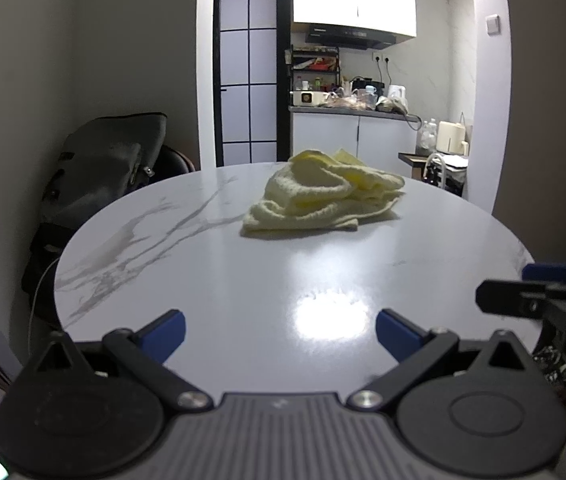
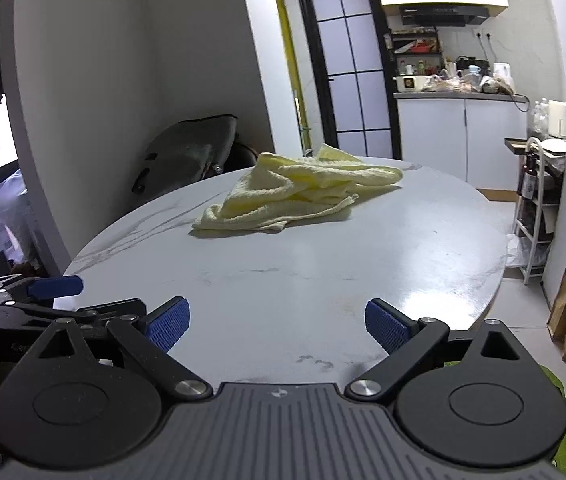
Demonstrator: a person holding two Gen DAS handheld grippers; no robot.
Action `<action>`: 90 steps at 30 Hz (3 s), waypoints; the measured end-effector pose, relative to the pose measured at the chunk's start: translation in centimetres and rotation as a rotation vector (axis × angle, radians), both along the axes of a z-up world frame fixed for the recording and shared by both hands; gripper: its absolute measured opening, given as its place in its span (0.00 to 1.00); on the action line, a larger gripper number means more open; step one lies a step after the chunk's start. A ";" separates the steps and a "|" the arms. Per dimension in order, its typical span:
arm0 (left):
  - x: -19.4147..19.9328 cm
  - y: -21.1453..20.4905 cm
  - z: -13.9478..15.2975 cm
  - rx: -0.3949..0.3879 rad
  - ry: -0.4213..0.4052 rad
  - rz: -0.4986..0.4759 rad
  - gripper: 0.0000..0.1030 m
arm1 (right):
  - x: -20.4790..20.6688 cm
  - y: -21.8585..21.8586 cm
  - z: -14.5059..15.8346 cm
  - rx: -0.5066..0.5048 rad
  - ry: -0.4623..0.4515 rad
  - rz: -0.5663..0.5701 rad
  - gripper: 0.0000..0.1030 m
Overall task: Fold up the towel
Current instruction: 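Move both grippers open toward the crumpled yellow towel on the table, then lower the right gripper onto the towel edge and close it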
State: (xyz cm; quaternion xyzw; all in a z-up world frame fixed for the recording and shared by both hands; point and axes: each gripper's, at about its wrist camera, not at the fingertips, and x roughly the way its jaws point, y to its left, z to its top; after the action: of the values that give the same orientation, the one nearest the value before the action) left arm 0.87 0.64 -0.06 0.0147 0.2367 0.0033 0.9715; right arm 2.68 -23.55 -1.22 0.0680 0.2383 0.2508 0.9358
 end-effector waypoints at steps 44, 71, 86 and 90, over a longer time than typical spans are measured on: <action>-3.1 4.8 4.8 -0.020 -0.011 0.130 1.00 | 1.7 2.9 1.6 -0.083 -0.076 0.117 0.95; 2.8 0.7 7.4 -0.009 -0.014 0.028 1.00 | 5.3 -1.3 4.5 -0.104 -0.037 0.043 0.94; 6.3 0.6 7.0 -0.041 0.029 -0.024 1.00 | 6.6 -2.9 4.8 -0.144 0.003 0.014 0.94; 7.4 0.2 7.0 -0.037 0.029 -0.050 0.98 | 6.8 -3.4 5.0 -0.160 0.014 0.012 0.94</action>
State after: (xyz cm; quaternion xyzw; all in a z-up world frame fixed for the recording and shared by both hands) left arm 8.25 0.89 6.96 0.0027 0.2502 -0.0256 0.9678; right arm 9.46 -26.97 3.78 -0.0067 0.2645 0.2359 0.9350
